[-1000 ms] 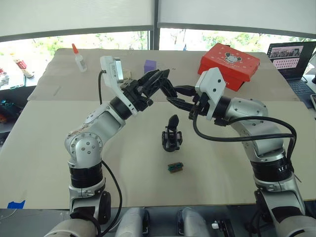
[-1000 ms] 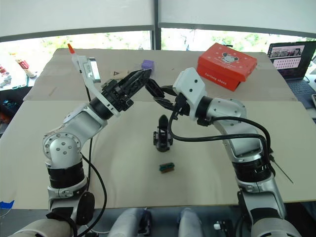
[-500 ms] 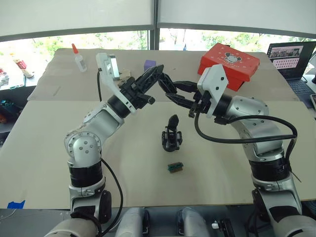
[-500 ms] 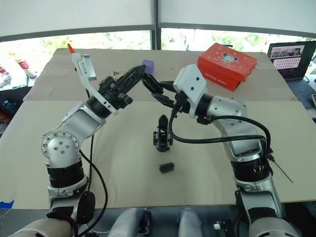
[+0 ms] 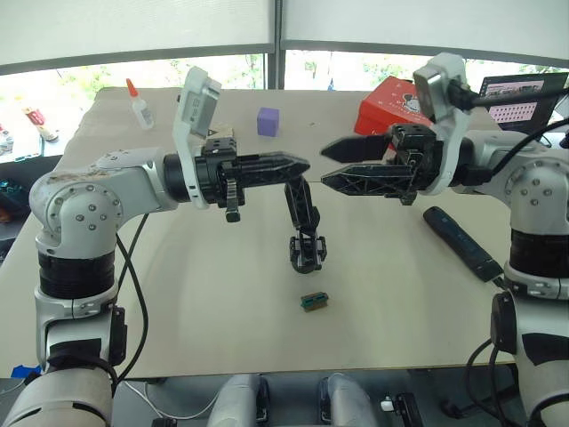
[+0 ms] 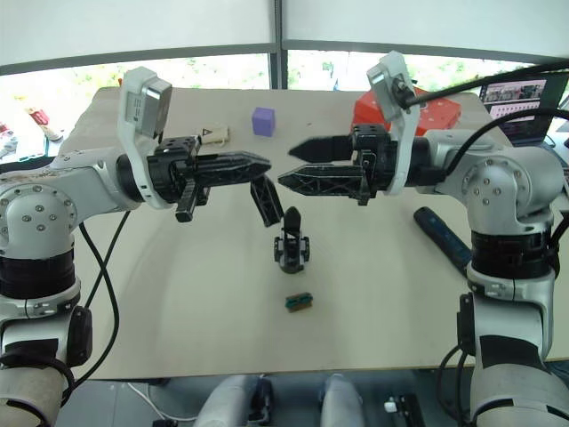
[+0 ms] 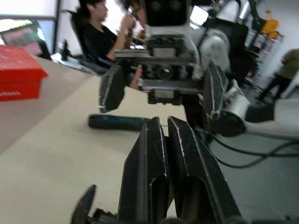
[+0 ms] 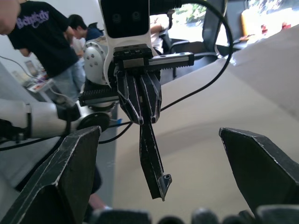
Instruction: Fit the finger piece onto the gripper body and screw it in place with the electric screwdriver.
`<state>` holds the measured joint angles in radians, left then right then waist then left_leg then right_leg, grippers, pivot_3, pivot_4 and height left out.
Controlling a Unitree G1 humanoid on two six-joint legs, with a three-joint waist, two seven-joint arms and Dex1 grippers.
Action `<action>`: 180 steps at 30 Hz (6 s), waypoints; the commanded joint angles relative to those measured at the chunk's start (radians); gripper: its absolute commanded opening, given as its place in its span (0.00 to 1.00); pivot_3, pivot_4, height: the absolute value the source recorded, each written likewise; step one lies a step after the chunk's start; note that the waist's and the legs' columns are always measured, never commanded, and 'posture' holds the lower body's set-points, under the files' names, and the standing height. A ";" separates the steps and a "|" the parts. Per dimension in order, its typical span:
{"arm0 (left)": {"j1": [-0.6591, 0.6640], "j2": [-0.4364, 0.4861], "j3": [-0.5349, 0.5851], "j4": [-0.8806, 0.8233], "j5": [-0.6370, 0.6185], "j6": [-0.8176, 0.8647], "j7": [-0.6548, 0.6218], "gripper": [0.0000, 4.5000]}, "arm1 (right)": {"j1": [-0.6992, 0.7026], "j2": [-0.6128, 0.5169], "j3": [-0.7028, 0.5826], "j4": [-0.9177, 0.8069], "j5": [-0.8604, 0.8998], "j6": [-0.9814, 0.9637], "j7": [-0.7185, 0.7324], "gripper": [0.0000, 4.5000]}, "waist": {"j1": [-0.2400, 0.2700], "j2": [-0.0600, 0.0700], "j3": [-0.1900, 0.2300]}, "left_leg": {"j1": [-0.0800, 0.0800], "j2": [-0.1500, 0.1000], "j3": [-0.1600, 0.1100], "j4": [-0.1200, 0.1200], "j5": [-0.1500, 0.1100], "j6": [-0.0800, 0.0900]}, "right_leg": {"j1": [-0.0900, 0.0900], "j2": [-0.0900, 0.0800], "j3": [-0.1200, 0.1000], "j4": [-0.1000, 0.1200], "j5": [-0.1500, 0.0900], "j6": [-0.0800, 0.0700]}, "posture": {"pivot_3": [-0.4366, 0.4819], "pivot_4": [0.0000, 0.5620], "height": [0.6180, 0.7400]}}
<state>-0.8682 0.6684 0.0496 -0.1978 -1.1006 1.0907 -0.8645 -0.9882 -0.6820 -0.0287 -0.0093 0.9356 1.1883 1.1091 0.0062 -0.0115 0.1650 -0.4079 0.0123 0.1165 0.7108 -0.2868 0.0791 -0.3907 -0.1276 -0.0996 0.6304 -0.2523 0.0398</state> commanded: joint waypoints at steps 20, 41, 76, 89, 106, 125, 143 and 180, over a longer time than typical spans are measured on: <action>-0.061 -0.034 0.017 0.021 0.021 0.003 -0.010 0.00 | 0.022 0.081 0.080 -0.120 -0.035 -0.065 0.007 0.51 | 0.000 0.000 0.000 | -0.001 0.000 0.000 0.001 0.000 0.000 | -0.001 0.000 0.000 0.001 0.000 0.000 | 0.48 0.27 1.00; -0.053 -0.030 0.020 0.033 0.063 -0.002 -0.033 0.00 | 0.010 0.092 0.091 -0.088 -0.071 -0.095 0.032 0.51 | 0.000 0.000 0.000 | -0.001 0.000 0.000 0.001 0.000 0.000 | -0.001 0.000 0.000 0.001 0.000 0.000 | 0.48 0.27 1.00; 0.330 0.166 -0.178 0.001 0.570 -0.575 -0.347 1.00 | 0.265 0.052 0.090 -0.247 -0.196 -0.428 0.160 0.07 | -0.005 0.000 0.000 | 0.000 0.000 0.001 0.000 0.000 -0.001 | -0.001 0.000 0.000 0.000 0.000 0.000 | 0.48 0.27 1.00; 0.261 -0.156 -0.356 0.410 0.871 -0.914 -0.316 1.00 | 0.369 0.012 0.100 -0.213 -0.270 -0.545 0.177 0.07 | 0.006 0.000 0.000 | -0.004 0.000 0.002 0.002 0.001 0.000 | -0.004 0.000 0.000 0.001 0.000 0.000 | 0.48 0.27 1.00; 0.206 -0.376 -0.341 0.663 0.972 -1.086 -0.238 1.00 | 0.434 -0.005 0.081 -0.254 -0.267 -0.540 0.141 0.07 | 0.010 0.000 0.000 | -0.006 -0.001 0.000 0.004 0.001 0.001 | -0.003 -0.001 -0.001 0.001 0.000 0.000 | 0.48 0.27 1.00; 0.202 -0.381 -0.342 0.735 1.011 -1.163 -0.249 0.52 | 0.459 0.158 0.147 -0.066 -0.451 -0.937 0.159 0.07 | 0.007 -0.001 0.000 | -0.004 -0.001 -0.001 0.004 0.001 0.002 | -0.002 -0.001 -0.001 0.002 0.000 0.000 | 0.48 0.27 1.00; 0.226 -0.378 -0.335 0.686 1.004 -1.142 -0.236 0.52 | 0.383 0.171 0.219 0.125 -0.523 -0.947 0.248 0.07 | 0.004 0.000 -0.001 | 0.000 0.000 -0.001 0.004 0.001 0.002 | 0.001 -0.001 -0.001 0.002 0.000 0.000 | 0.48 0.27 1.00; 0.250 -0.347 -0.323 0.647 0.998 -1.119 -0.230 0.52 | 0.395 0.096 0.355 0.229 -0.647 -0.774 0.237 0.07 | -0.007 0.004 -0.020 | 0.005 0.001 -0.001 0.002 0.001 0.002 | 0.003 -0.002 0.000 0.001 0.000 -0.001 | 0.48 0.27 1.00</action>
<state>-0.6148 0.3046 -0.2966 0.4846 -0.0932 -0.0285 -1.0838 -0.6350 -0.5337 0.2261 0.1183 0.4169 0.3556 1.3474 -0.0011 -0.0076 0.1451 -0.4028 0.0134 0.1159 0.7126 -0.2862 0.0807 -0.3873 -0.1294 -0.0992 0.6316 -0.2519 0.0392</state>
